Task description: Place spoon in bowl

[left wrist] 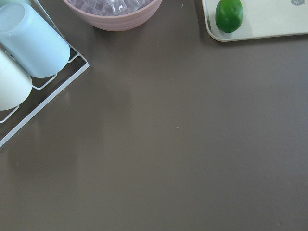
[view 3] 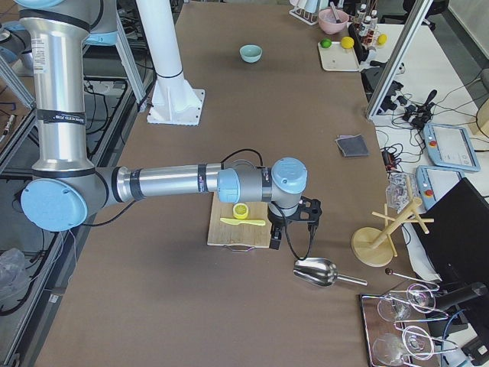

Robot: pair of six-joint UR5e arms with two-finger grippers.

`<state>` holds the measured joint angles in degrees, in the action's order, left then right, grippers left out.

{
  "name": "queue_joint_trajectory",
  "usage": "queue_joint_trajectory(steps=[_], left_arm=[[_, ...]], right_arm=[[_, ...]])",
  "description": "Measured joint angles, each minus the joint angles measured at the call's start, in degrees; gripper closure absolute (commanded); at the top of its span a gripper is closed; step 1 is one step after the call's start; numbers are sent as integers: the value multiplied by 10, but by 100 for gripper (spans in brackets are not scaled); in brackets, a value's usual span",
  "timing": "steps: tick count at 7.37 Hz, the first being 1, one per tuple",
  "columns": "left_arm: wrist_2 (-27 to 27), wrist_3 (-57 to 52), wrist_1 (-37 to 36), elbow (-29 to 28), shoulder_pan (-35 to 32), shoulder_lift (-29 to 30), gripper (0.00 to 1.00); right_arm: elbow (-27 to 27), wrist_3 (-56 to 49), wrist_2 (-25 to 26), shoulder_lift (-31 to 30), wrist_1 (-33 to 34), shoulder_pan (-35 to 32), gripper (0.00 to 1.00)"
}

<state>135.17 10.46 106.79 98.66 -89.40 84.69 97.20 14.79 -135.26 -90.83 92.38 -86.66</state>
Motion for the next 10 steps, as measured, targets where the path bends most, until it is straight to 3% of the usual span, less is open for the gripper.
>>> queue_joint_trajectory(steps=[10], left_arm=[[0,-2,2,-8,0,0,2]], right_arm=[[-2,1,0,-5,0,0,0]])
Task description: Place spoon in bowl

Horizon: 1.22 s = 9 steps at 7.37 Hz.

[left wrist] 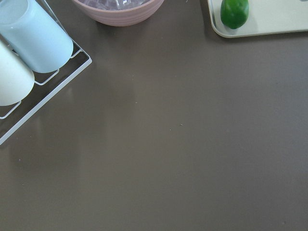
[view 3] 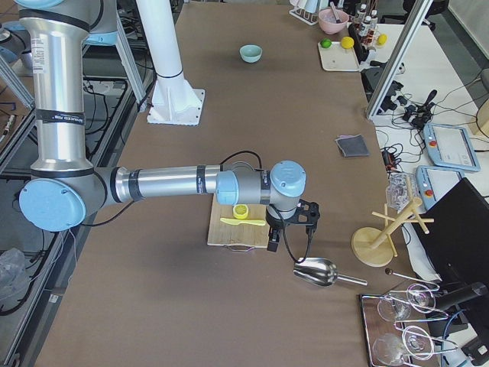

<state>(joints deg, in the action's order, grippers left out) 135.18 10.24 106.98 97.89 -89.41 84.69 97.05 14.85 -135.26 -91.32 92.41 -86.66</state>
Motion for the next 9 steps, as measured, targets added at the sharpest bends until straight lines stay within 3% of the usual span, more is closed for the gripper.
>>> queue_joint_trajectory(steps=[6,9], left_arm=[[1,3,8,15,3,4,2],[8,11,111,22,52,-2,2]], right_arm=[[4,3,0,2,0,0,0],[43,3,-2,23,-1,22,0]])
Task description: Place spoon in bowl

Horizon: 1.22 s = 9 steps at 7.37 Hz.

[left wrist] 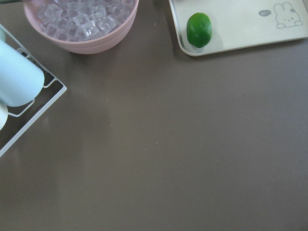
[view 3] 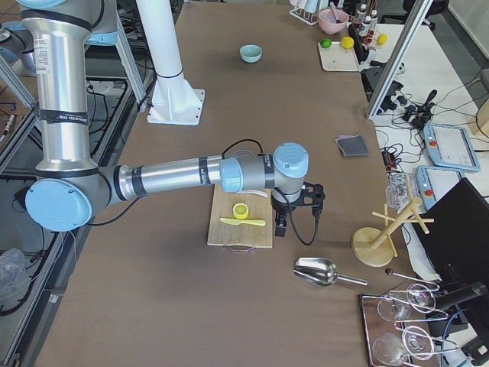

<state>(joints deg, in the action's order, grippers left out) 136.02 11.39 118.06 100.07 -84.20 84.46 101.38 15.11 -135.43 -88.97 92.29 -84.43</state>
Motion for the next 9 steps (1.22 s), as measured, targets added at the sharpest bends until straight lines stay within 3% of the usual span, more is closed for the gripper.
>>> queue_joint_trajectory(steps=[2,5,7,9], left_arm=[[37,56,100,-17,56,-8,2],[45,251,169,-33,160,17,2],[6,386,222,-37,242,25,2],[-33,432,239,-40,306,25,2]], right_arm=[[17,6,-18,26,1,30,0],[20,7,-59,30,0,48,0],[17,7,-61,30,1,57,0],[13,8,-61,30,1,61,0]])
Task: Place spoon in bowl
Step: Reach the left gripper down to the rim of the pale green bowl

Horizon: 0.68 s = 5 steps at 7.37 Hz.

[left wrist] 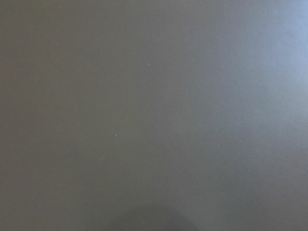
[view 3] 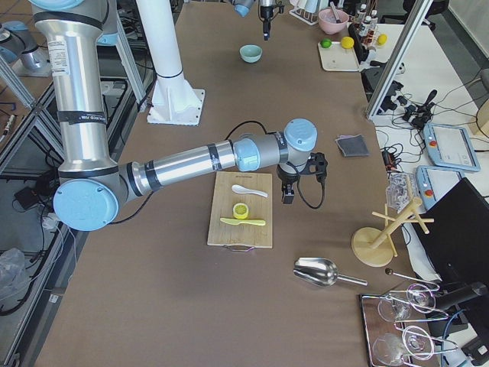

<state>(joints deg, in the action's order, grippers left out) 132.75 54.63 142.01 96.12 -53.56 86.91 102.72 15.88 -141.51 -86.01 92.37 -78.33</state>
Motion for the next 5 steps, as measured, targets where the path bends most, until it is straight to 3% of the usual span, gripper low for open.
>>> queue_joint_trajectory(steps=[3,4,5], left_arm=[[-8,5,3,-5,33,-7,3],[-8,5,2,-11,44,-7,28],[-7,4,3,-17,53,-6,62]], right_arm=[[-5,2,-2,0,0,2,0],[-5,3,-3,0,0,4,0],[-5,3,-3,0,0,7,0]])
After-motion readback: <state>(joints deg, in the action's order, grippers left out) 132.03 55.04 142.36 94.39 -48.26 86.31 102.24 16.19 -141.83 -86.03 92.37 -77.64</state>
